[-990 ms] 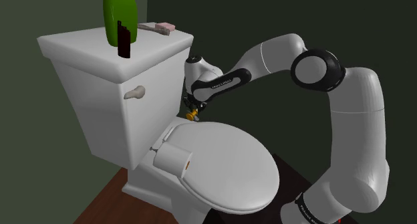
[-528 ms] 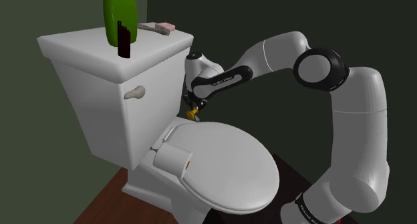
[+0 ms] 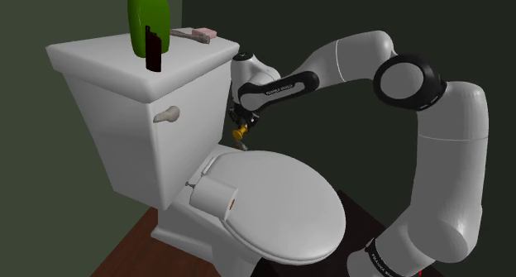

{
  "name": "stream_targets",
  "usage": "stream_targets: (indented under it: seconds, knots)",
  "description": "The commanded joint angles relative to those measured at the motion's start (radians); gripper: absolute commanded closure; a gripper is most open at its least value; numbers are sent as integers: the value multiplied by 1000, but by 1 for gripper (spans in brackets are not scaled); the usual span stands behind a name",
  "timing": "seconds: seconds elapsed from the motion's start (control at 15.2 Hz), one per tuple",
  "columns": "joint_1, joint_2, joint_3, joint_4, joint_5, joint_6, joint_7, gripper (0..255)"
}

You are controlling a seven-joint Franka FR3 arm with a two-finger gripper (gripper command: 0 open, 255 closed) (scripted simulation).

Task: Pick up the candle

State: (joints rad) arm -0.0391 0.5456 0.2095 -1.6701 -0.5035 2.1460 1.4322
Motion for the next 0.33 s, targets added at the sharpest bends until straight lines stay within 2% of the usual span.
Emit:
stream_targets:
  seconds: [0.0,0.26]
  knots:
    - [-1,-14,3,5,6,-17,-8,255]
    - [-3,-29,7,12,14,-37,-17,255]
